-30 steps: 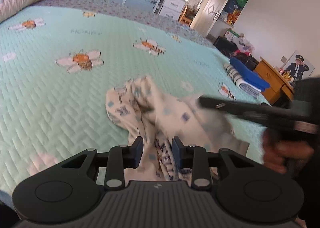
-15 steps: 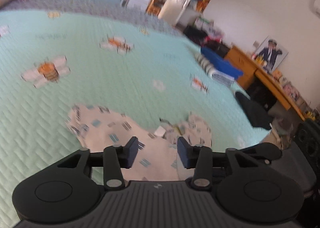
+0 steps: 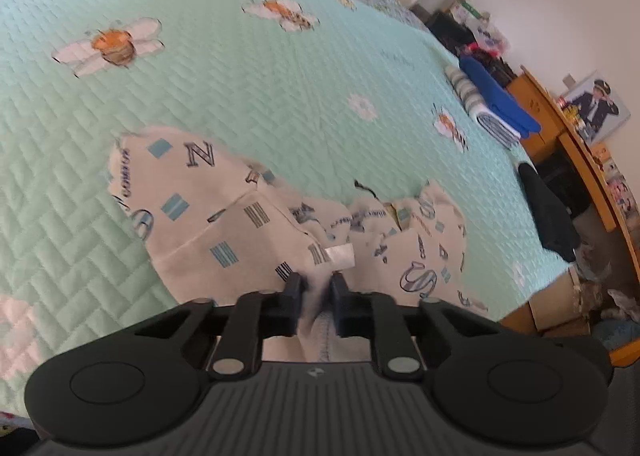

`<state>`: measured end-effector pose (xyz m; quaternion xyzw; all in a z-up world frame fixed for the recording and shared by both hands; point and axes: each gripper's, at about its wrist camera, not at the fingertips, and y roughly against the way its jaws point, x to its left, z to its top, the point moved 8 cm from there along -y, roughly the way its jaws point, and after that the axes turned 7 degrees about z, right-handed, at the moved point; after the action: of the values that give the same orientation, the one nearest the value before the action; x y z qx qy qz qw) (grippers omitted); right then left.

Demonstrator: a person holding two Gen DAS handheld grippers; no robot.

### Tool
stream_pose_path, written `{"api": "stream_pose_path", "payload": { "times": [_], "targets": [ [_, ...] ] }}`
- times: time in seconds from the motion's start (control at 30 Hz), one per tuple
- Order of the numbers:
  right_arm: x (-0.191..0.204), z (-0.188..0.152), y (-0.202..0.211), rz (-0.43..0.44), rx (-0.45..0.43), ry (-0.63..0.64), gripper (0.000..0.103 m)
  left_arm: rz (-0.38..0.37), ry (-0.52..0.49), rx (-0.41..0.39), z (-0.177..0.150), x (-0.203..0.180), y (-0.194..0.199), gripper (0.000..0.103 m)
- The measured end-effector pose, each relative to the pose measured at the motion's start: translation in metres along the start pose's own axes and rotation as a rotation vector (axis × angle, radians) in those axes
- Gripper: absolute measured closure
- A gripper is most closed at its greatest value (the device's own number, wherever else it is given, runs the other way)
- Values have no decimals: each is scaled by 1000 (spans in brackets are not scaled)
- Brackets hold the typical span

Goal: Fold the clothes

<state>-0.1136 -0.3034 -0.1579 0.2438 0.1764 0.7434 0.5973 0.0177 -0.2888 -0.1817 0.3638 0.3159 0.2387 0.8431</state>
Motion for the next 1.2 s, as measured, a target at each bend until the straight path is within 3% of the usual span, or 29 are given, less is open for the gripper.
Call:
{"api": "stream_pose_path", "payload": {
  "times": [0.07,0.17,0.27,0.4,0.5,0.57,0.6,0.73,0.87,0.93,1.03,1.1,1.2],
  "targets": [
    [-7,-2,12,-45,-16,-18,64,23,-5,-53,4,2,13,96],
    [-12,-8,32,-80,-35,-44,51,34,13,-142,14,6,39,97],
    [-7,-14,45,-69,-47,-47,38,-3,33,-238,30,4,68,96],
    [-3,-25,31,-100,13,-3,33,20,40,-299,39,8,86,97],
    [-14,-31,18,-189,38,5,38,3,57,-314,36,9,94,97],
    [-23,-33,11,-200,64,-15,74,-11,59,-327,33,7,99,97],
    [-26,-33,9,-208,72,-16,84,-16,59,-340,34,6,103,97],
    [-41,-8,16,-275,6,3,87,-12,74,-408,48,10,115,96],
    [-82,64,31,-398,-172,-10,87,16,86,-457,76,15,115,96],
    [-103,95,28,-431,-234,-27,83,41,116,-431,85,22,100,95],
    [-129,96,10,-458,-210,-95,51,93,170,-297,77,36,63,95],
    [-140,85,-1,-444,-178,-174,51,93,168,-246,59,40,49,95],
    [-132,52,12,-388,-213,-261,50,99,174,-179,28,51,35,95]
  ]
}}
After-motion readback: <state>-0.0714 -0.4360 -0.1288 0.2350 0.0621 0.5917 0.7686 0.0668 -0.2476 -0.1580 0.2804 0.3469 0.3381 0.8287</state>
